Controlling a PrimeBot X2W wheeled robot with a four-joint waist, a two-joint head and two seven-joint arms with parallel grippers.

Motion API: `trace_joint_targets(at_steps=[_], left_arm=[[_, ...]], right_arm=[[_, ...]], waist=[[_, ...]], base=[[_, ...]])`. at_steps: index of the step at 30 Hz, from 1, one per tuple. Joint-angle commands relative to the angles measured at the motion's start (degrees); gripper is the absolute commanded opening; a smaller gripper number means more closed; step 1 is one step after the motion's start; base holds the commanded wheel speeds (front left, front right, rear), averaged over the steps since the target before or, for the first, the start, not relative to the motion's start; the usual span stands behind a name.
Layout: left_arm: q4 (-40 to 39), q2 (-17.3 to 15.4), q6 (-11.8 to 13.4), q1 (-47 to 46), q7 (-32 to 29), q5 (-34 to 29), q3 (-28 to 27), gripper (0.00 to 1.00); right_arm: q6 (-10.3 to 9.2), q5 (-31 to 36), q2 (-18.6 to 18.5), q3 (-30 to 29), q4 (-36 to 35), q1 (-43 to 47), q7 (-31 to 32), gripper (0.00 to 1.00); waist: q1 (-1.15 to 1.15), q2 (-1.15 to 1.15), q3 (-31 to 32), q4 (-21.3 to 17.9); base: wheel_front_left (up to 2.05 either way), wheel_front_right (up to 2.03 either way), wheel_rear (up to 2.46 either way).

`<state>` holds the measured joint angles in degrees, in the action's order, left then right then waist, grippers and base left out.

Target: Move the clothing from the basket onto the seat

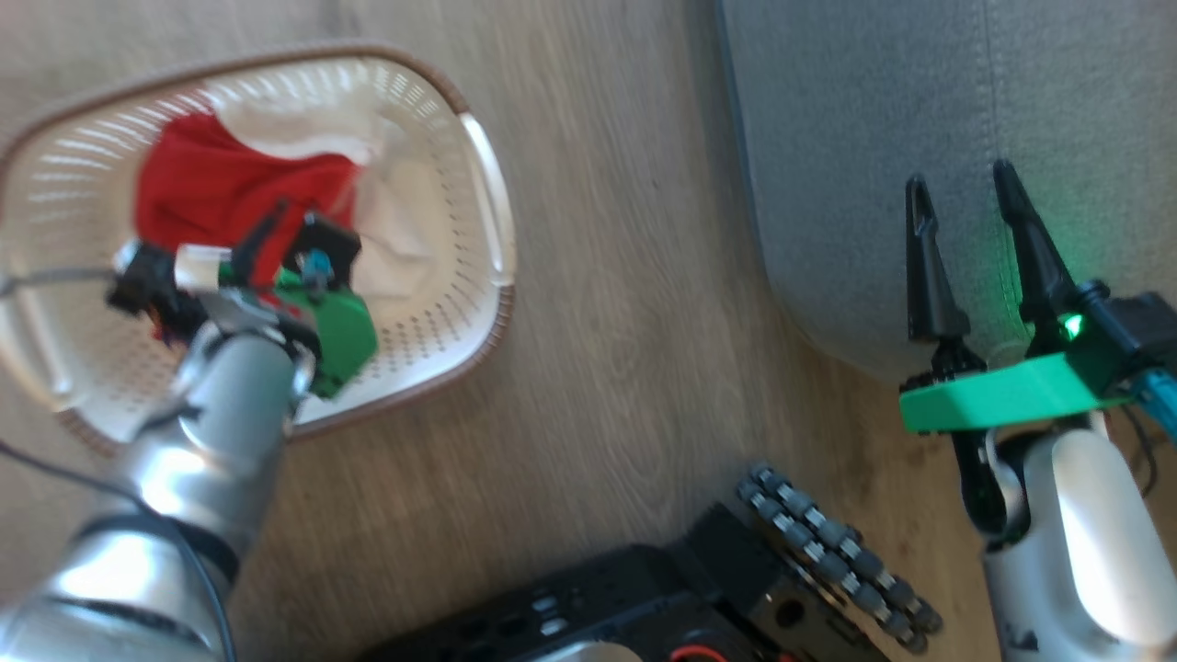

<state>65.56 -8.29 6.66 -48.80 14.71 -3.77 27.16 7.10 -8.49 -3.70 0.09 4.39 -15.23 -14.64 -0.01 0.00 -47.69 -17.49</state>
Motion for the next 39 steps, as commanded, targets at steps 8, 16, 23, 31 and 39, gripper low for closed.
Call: trace_joint_targets(at_steps=[8,16,23,31,39], left_arm=[[6.86,-2.72,1.02,-6.39,-1.14,-2.66,1.90,1.00],[8.12,-2.68,1.97,-10.39,-7.89,-3.76,3.82,1.00],[8.32,-3.25,2.64,-12.98,-11.99,-3.92,4.76,1.00],[8.38,-3.32,-0.36,-11.94,-19.86,-2.34,4.92,0.93],[8.38,-2.93,0.66,-12.12,-20.18,-1.34,4.99,0.00]], right_arm=[[0.39,-0.67,0.40,0.36,-2.01,0.70,-0.36,1.00],[0.39,0.24,0.43,0.56,-3.23,2.18,-0.36,1.00],[0.39,0.47,0.22,0.84,-4.36,3.55,-0.36,1.00],[0.39,0.61,-0.04,0.81,-5.35,4.69,-0.36,1.00],[0.39,0.66,-0.29,1.16,-5.36,4.09,-0.36,1.00]], waist=[[0.01,0.00,-6.55,-3.53],[0.01,0.00,-8.41,-2.70],[0.01,0.00,-9.80,-2.39],[0.01,0.00,-10.60,-1.79],[0.01,0.00,-10.93,-1.01]], base=[[0.00,0.00,0.00],[0.00,0.00,0.00],[0.00,0.00,0.00],[0.00,0.00,0.00],[0.00,0.00,0.00]])
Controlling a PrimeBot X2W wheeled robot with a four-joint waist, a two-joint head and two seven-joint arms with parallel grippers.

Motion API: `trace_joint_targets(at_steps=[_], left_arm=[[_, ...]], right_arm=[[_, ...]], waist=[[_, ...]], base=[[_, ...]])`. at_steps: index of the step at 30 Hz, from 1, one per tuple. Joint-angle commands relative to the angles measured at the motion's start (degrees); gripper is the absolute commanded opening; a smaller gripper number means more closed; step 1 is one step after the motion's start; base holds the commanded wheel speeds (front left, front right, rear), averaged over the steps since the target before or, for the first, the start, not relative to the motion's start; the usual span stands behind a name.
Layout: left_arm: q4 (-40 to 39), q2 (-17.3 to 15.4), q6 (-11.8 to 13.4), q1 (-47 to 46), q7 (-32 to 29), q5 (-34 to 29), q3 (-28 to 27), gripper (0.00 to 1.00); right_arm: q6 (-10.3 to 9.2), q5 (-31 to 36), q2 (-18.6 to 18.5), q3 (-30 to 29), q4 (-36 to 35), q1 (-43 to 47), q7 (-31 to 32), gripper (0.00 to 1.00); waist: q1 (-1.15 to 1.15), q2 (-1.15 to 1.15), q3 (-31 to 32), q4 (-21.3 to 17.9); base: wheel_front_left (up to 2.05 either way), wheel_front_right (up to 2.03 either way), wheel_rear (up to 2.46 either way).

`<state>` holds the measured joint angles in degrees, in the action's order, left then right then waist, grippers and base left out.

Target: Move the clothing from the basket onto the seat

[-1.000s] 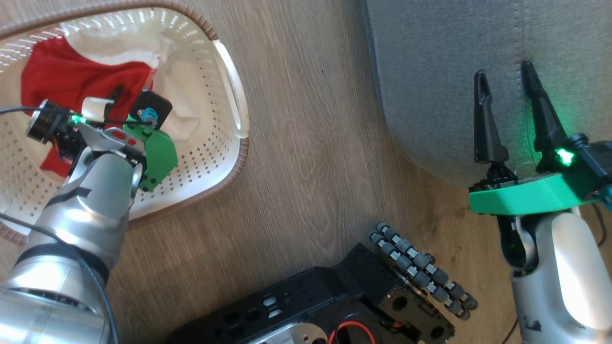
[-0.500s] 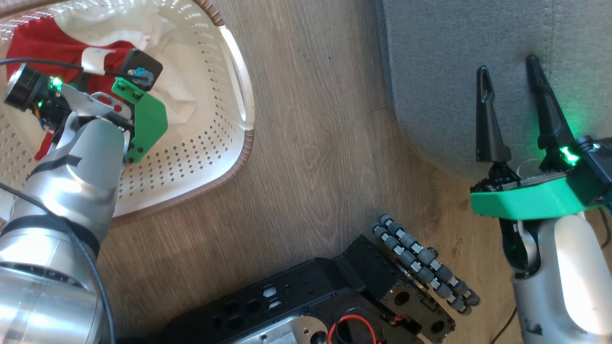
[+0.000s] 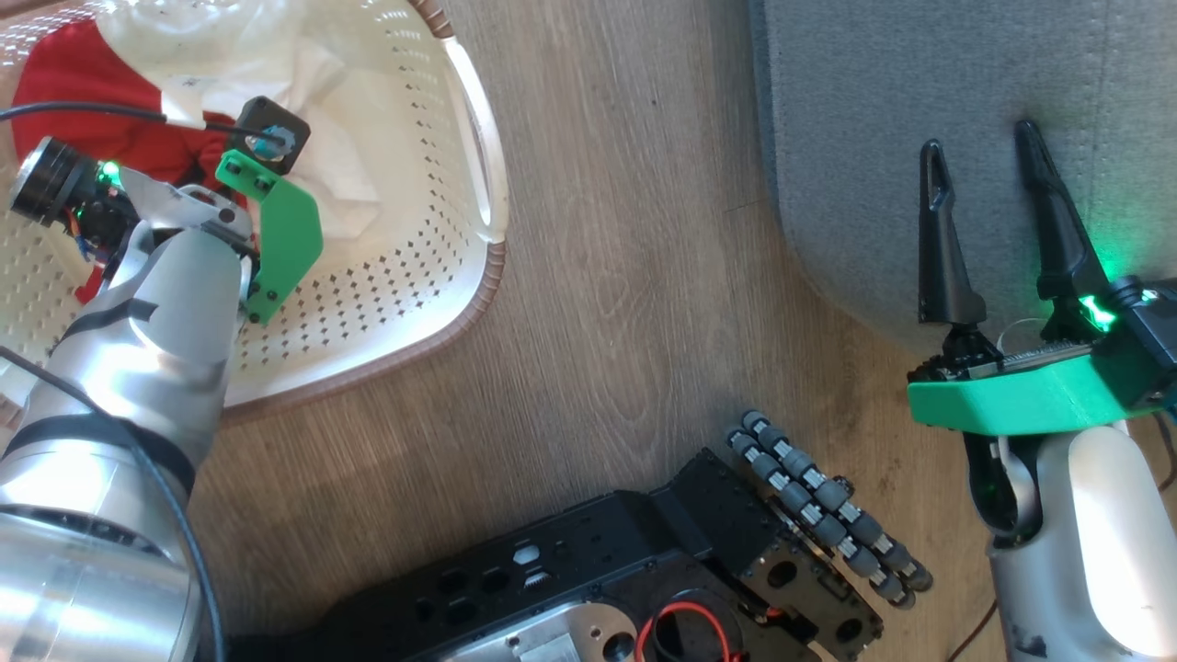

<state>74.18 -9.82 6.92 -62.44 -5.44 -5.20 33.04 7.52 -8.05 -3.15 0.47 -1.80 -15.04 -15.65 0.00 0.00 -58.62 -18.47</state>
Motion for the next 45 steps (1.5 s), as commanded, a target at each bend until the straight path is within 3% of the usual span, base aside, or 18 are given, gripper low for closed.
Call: trace_joint_targets(at_steps=[1,15,20,32,45], left_arm=[[-0.23,-1.33,0.52,1.52,-0.01,0.11,-0.74,0.00],[-0.23,-0.17,4.52,2.44,8.14,4.60,-3.25,0.00],[-0.22,2.37,5.27,5.64,11.04,6.11,-3.55,0.00],[-2.04,4.52,7.45,14.60,20.25,10.82,-6.01,0.00],[-31.71,1.62,10.33,25.67,20.43,11.15,-9.63,0.00]], right_arm=[[-0.03,0.27,-0.94,0.81,0.97,3.66,0.65,1.00],[-0.03,-0.94,-1.32,2.16,1.89,-2.07,0.65,1.00],[-0.03,-1.09,-2.06,0.91,3.97,-1.95,0.65,1.00],[-0.03,0.27,-2.73,1.69,6.98,0.30,0.65,1.00],[-0.03,0.86,-2.97,2.08,9.26,3.85,0.65,1.00]], waist=[[0.00,0.00,0.01,0.11],[0.00,0.00,3.54,1.34],[0.00,0.00,9.79,3.90],[0.00,0.00,25.95,7.54],[0.00,0.00,39.18,11.73]], base=[[0.00,0.00,0.00],[0.00,0.00,0.00],[0.00,0.00,0.00],[0.00,0.00,0.00],[0.00,0.00,0.00]])
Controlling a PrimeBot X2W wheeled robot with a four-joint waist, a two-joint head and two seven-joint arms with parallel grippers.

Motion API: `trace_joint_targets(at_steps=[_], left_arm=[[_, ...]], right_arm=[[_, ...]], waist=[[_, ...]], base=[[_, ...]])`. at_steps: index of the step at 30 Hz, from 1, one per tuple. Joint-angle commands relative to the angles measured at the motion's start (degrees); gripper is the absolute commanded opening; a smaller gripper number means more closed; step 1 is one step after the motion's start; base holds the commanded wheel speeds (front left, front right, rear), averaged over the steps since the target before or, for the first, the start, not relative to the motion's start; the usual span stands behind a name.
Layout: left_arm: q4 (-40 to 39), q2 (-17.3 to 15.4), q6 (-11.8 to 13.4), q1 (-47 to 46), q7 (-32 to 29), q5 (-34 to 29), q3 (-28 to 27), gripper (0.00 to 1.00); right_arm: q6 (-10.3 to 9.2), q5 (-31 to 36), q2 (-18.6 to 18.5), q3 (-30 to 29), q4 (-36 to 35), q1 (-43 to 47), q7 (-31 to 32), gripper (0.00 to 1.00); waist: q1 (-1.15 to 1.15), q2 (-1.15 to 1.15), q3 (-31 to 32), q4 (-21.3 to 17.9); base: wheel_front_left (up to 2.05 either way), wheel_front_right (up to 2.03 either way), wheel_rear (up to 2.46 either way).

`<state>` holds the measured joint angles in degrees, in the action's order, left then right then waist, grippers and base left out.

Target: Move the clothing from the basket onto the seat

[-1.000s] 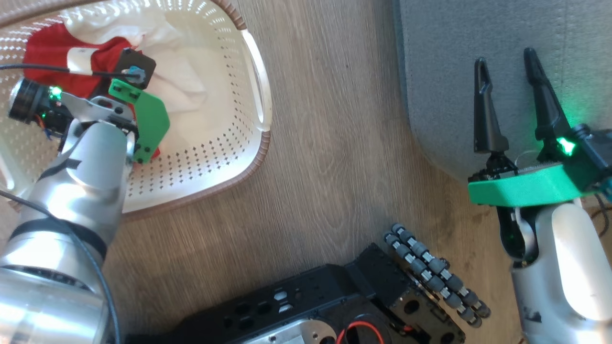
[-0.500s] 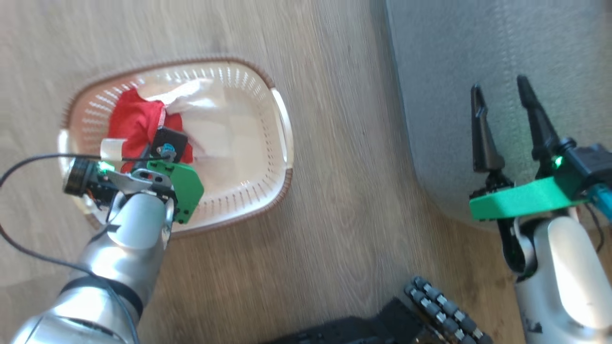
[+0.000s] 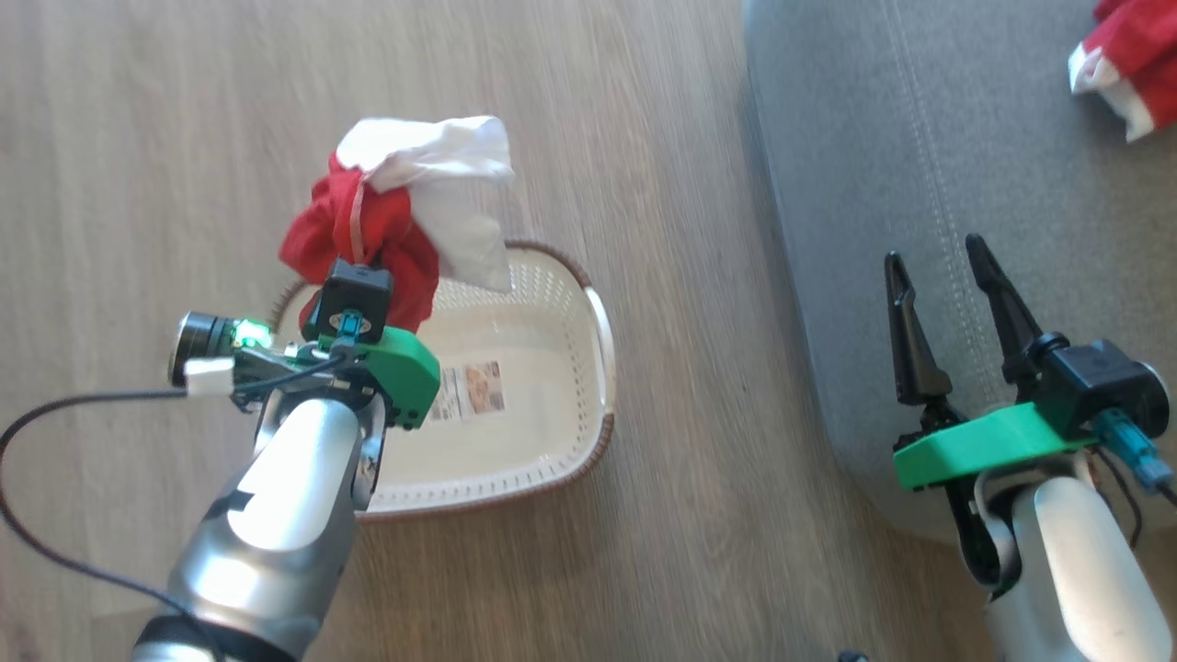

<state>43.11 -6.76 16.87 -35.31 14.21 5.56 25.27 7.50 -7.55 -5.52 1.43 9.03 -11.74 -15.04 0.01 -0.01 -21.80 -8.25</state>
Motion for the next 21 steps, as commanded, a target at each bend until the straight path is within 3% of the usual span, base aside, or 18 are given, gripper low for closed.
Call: trace_joint_targets(at_steps=[1,11,21], left_arm=[[-3.66,-1.64,0.40,-0.54,0.78,0.23,-2.35,0.00],[-27.01,-1.47,-0.72,4.50,0.78,-1.83,-6.38,0.00],[-43.45,-0.06,-1.93,6.48,0.78,-3.04,-8.21,0.00]], right_arm=[[-0.01,0.40,-0.58,1.20,-1.45,0.81,0.04,1.00],[-0.01,0.93,-1.14,1.54,-0.08,4.44,0.04,1.00],[-0.01,1.05,-1.11,3.05,-1.08,6.47,0.04,1.00]], waist=[[-0.01,0.01,3.11,1.70],[-0.01,0.01,10.24,4.26],[-0.01,0.01,14.96,4.84]], base=[[0.00,0.00,0.00],[0.00,0.00,0.00],[0.00,0.00,0.00]])
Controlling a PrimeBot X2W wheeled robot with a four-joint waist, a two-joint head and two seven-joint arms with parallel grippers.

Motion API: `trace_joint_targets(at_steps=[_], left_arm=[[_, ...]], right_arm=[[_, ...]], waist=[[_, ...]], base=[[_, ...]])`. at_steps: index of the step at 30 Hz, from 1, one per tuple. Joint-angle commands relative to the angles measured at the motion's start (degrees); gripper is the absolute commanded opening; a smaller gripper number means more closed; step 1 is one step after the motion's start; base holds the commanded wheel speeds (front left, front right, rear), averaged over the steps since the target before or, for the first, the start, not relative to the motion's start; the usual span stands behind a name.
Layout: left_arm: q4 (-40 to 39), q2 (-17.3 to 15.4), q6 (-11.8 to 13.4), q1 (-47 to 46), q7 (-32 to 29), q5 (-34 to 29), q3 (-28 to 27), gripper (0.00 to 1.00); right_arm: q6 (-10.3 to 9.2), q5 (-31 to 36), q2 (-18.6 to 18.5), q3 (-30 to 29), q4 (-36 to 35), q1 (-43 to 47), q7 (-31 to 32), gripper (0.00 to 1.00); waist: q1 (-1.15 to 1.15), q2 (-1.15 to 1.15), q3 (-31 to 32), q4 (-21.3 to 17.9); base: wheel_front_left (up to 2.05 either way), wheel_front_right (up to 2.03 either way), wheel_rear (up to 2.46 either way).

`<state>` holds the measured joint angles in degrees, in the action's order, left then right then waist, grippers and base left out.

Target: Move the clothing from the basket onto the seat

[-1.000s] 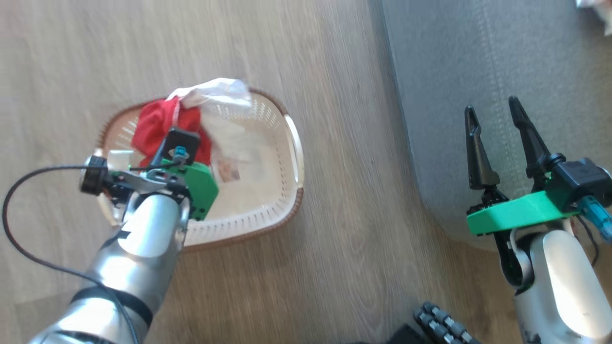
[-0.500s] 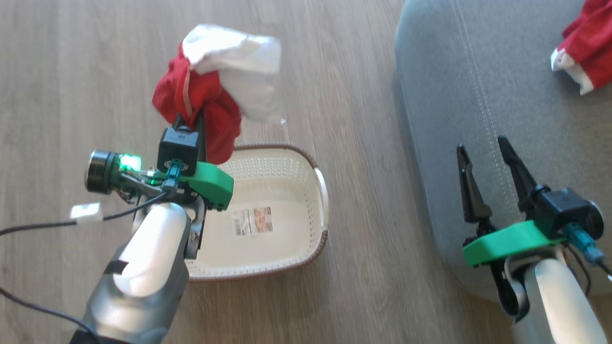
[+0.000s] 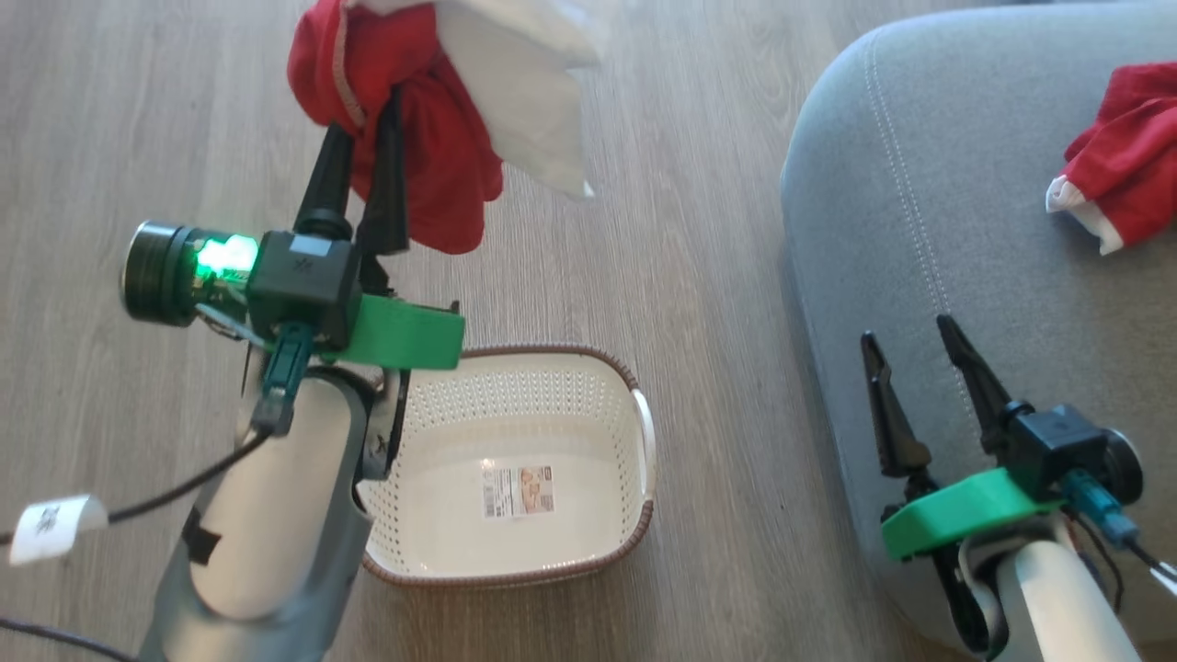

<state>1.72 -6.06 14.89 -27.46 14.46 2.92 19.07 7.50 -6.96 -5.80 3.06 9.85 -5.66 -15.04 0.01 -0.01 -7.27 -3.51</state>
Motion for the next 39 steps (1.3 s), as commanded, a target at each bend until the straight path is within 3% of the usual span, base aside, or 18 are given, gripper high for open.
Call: trace_joint_targets(at_steps=[1,19,29,39], left_arm=[[-3.23,-0.61,-0.27,-1.12,0.53,-0.47,-1.82,0.00],[-10.18,0.54,-8.42,3.16,0.53,-1.51,6.90,0.00],[-11.02,1.42,-10.62,6.57,0.53,-1.13,11.08,0.00],[-11.32,2.12,-10.67,7.91,0.53,-0.79,10.66,0.00]], right_arm=[[-0.01,0.55,-0.90,1.61,-2.05,0.67,0.04,1.00],[-0.01,0.36,-0.88,2.91,-3.40,3.11,0.04,1.00],[-0.01,0.37,-1.26,3.80,-3.70,4.14,0.04,1.00],[-0.01,0.36,-1.76,4.52,-4.00,4.16,0.04,1.00]], waist=[[-0.01,0.01,0.79,0.11],[-0.01,0.01,3.39,0.02],[-0.01,0.01,4.13,0.32],[-0.01,0.01,4.20,0.61]], base=[[0.00,0.00,0.00],[0.00,0.00,0.00],[0.00,0.00,0.00],[0.00,0.00,0.00]])
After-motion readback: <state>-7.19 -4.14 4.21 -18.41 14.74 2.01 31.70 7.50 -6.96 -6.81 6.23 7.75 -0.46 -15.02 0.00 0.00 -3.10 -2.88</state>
